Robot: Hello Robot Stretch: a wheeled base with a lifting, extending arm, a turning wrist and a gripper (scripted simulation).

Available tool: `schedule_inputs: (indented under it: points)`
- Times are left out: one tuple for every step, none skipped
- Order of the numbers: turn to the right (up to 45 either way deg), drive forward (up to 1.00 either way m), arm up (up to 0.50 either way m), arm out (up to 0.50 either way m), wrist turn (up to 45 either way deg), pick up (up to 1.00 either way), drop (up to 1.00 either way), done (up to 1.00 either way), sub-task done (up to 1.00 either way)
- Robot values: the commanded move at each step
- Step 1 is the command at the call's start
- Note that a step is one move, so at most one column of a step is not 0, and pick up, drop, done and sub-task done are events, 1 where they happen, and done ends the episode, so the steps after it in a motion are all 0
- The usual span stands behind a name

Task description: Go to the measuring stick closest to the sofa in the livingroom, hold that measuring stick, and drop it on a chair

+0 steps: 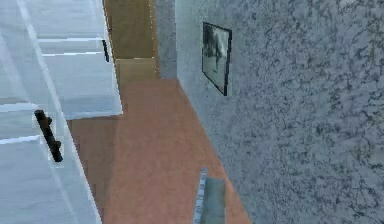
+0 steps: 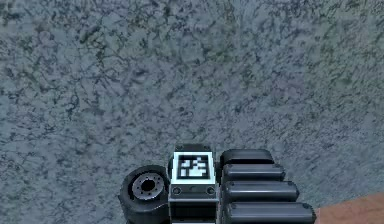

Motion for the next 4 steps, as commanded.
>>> schedule_inputs:
  points:
    - [0.0,0.95,0.00,0.00,0.0,0.00,0.00,0.00,0.00]
    - [-6.0,0.00,0.00,0.00,0.0,0.00,0.00,0.00,0.00]
    - [0.0,0.30,0.00,0.00,0.0,0.00,0.00,0.00,0.00]
    - [-45.0,0.00,0.00,0.00,0.0,0.00,0.00,0.00,0.00]
